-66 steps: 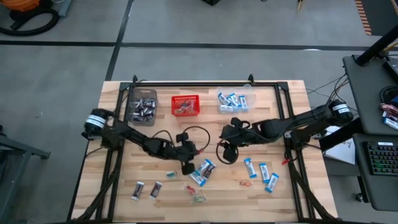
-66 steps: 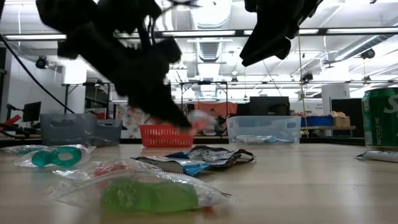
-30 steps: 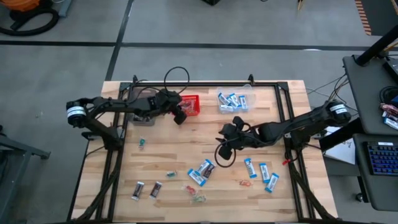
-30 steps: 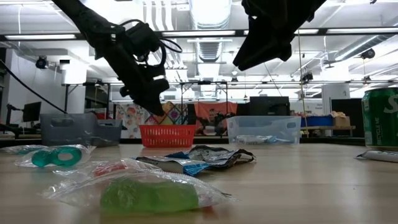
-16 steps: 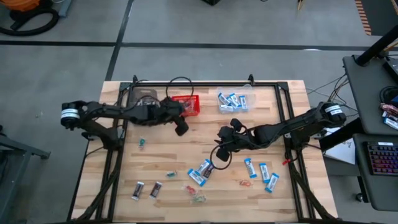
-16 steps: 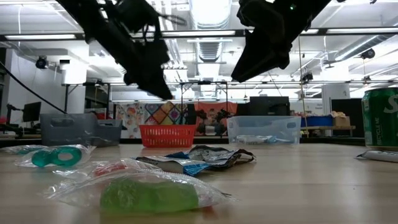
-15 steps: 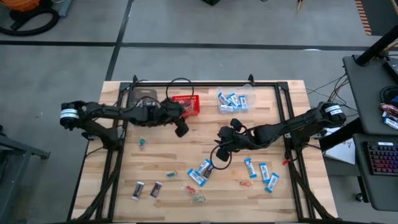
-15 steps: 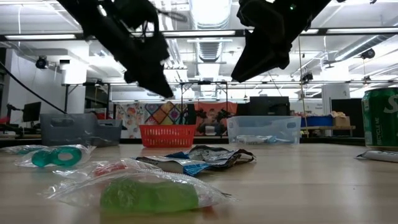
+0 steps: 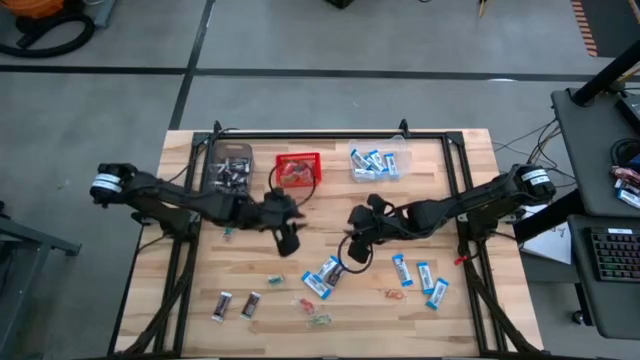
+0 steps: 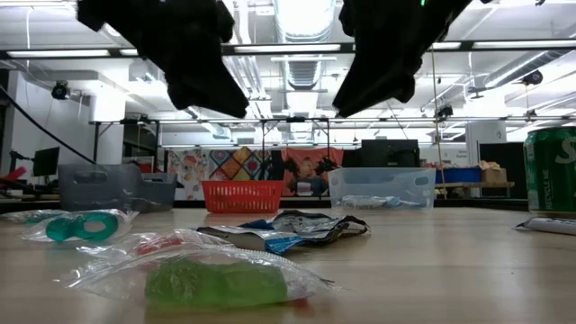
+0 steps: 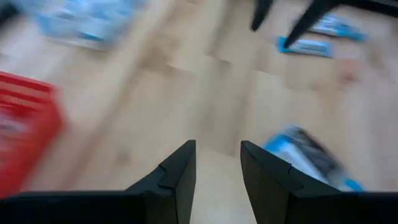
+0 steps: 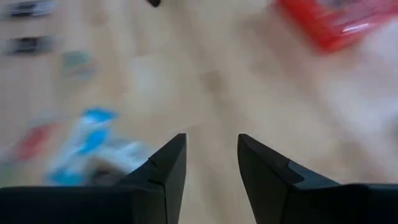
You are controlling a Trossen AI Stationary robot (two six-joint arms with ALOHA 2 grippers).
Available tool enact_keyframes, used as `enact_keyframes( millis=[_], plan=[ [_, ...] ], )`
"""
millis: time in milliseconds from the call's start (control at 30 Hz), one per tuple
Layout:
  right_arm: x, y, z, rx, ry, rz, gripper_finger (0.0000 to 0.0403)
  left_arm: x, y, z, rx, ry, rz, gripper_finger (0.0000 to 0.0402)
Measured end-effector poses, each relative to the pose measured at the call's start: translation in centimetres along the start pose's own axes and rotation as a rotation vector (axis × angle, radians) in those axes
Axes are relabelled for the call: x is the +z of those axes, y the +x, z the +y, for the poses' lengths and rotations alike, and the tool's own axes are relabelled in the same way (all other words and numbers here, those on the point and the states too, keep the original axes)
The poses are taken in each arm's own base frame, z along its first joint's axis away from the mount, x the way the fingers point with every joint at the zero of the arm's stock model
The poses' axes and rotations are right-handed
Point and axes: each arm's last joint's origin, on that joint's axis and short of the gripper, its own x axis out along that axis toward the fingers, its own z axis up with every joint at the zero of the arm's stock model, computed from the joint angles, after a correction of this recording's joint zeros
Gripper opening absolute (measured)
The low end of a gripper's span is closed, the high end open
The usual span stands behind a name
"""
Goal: Sort candy
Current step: Put the brown chocolate into the black bin
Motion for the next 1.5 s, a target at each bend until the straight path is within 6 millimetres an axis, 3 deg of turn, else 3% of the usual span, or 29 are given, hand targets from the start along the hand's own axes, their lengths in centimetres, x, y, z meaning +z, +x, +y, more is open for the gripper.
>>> enact_keyframes(
  millis=[167,267,567,733,867,1067,1200,1333,1500],
  plan=[
    [0.2,-0.5,1.5,0.326,0.058,0.150,0.0136,-1.4,-1.1,-3.3,-0.127,-0.052,0.038,0.0110],
    [-0.3,-0.8,2.4,0.414,0.088,0.222,0.0136,-2.3,-1.9,-5.1,-0.183,-0.086,0.059,0.0110],
    [-3.2,-1.8,3.2,0.332,0.153,0.463,0.0123,-5.3,-3.4,-8.5,-0.236,-0.284,0.184,0.0110],
    [-4.2,-2.2,3.2,0.285,0.149,0.539,0.0121,-7.0,-4.5,-9.4,-0.225,-0.452,0.326,0.0110],
    [-4.6,-2.5,3.7,0.290,0.128,0.550,0.0119,-7.7,-5.0,-9.8,-0.216,-0.464,0.361,0.0110],
    [-5.1,-2.9,4.4,0.304,0.085,0.552,0.0113,-8.3,-5.3,-10.0,-0.240,-0.215,0.348,0.0110],
    [-5.6,-3.1,4.7,0.295,0.051,0.549,0.0111,-9.0,-5.2,-9.9,-0.234,-0.170,0.399,0.0110],
    [-6.2,-3.1,4.8,0.277,0.013,0.540,0.0113,-9.2,-5.6,-10.4,-0.315,-0.229,0.514,0.0110],
    [-6.2,-3.0,4.7,0.255,0.008,0.525,0.0110,-9.8,-6.4,-11.2,-0.348,-0.484,0.738,0.0110]
  ],
)
